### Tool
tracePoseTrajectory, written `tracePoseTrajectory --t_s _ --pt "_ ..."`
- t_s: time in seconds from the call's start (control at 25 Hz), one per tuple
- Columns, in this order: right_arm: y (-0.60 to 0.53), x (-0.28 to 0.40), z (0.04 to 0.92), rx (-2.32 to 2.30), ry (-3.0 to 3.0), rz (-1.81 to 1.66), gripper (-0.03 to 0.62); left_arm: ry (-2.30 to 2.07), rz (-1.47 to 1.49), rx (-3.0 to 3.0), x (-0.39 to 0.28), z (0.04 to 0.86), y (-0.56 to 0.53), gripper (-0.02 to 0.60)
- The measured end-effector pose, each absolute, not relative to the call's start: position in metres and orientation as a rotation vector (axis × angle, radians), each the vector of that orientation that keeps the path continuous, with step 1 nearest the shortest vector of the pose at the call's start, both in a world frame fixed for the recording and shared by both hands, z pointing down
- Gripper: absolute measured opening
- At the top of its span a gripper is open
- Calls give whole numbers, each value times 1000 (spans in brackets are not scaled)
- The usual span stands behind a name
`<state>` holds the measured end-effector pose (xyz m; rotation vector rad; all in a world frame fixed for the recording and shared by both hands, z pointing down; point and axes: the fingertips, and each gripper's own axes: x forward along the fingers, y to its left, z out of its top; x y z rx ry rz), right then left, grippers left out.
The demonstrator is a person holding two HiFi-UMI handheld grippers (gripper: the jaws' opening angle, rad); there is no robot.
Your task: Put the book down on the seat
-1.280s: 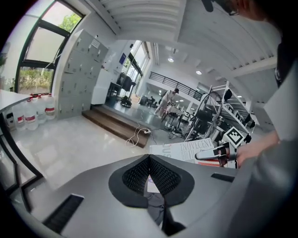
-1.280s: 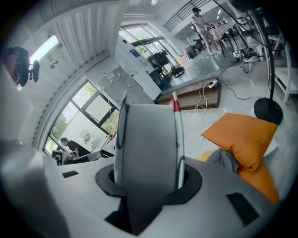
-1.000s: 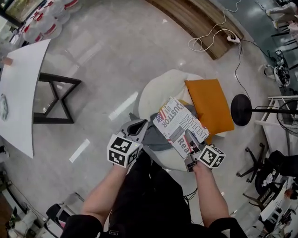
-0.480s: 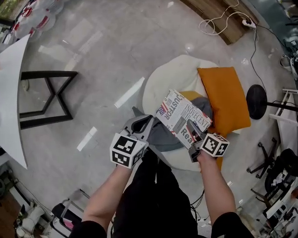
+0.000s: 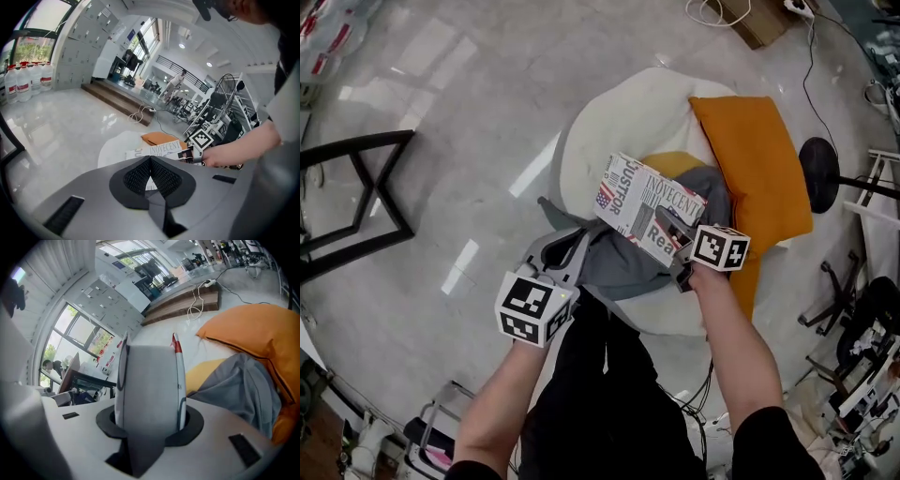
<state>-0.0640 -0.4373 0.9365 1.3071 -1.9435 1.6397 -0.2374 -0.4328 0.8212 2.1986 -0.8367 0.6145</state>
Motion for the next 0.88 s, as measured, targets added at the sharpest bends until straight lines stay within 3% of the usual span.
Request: tracePoseTrajectory --t_s 0.28,0.48,0.64,0.76,0.88 --pt "-434 -56 988 1214 -1850 1539 186 -822 636 2199 -240 837 -426 2" --pt "-444 -20 994 1372 -1770 1525 266 -828 649 2184 -247 841 -417 2" --pt "-436 16 986 1521 -1725 1616 282 -816 646 2185 -241 842 -412 2" --pt "-418 32 988 1586 -1677 1691 279 -804 643 2185 -236 843 -408 2" --pt "-401 40 995 1616 -1642 1696 196 -786 644 2190 -228 844 -404 2"
